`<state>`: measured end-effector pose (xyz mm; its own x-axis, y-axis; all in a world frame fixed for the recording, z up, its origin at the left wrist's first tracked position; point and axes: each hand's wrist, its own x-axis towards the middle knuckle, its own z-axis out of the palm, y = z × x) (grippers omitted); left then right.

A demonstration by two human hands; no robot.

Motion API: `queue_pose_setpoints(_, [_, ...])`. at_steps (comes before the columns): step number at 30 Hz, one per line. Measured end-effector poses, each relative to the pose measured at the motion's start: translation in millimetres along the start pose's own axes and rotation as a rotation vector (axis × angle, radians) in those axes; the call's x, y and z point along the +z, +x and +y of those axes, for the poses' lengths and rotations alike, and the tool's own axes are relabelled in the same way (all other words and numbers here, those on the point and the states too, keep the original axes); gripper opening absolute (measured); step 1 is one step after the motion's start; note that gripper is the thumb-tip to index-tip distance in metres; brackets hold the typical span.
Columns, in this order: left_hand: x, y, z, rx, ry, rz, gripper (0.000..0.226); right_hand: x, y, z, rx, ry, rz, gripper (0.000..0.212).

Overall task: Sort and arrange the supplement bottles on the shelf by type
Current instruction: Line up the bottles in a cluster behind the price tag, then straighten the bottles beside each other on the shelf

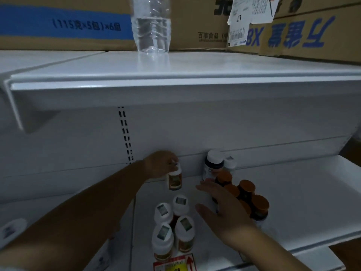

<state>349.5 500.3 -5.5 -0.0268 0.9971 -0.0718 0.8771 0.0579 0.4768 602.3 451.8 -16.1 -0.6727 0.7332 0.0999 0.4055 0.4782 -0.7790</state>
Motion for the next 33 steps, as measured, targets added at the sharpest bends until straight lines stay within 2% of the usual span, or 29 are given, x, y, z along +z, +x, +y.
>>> queue_pose_setpoints(5, [-32.7, -34.8, 14.6, -0.192, -0.432, -0.084, 0.024, 3.9, 13.0, -6.3, -0.064, 0.087, 0.003, 0.033])
queue_pose_setpoints(13, [-42.3, -67.2, 7.1, -0.202, -0.452, 0.087, 0.021, 12.2, 20.2, -8.8, -0.12, 0.182, -0.023, 0.036])
queue_pose_setpoints(17, [-35.7, -67.6, 2.9, -0.212, -0.419, 0.081, 0.027, 9.9, 21.2, -8.2, -0.097, 0.199, -0.019, 0.034])
queue_pose_setpoints(20, [-41.0, -68.2, 7.3, -0.185, -0.475, 0.082, 0.021, 7.9, 21.9, -8.7, -0.058, 0.232, -0.014, 0.033])
queue_pose_setpoints(25, [-70.8, -88.9, 30.7, -0.065, -0.696, 0.066, 0.017, 9.8, 23.3, -23.7, 0.046, 0.481, -0.017, 0.031])
queue_pose_setpoints(29, [-80.1, -111.4, 53.3, 0.025, -0.747, -0.08, 0.024, 5.9, 14.9, -35.3, 0.047, 0.852, -0.248, 0.036])
queue_pose_setpoints(33, [-81.0, -122.9, 62.0, 0.047, -0.769, -0.126, 0.027, 1.4, 5.1, -39.7, -0.007, 0.977, -0.331, 0.041])
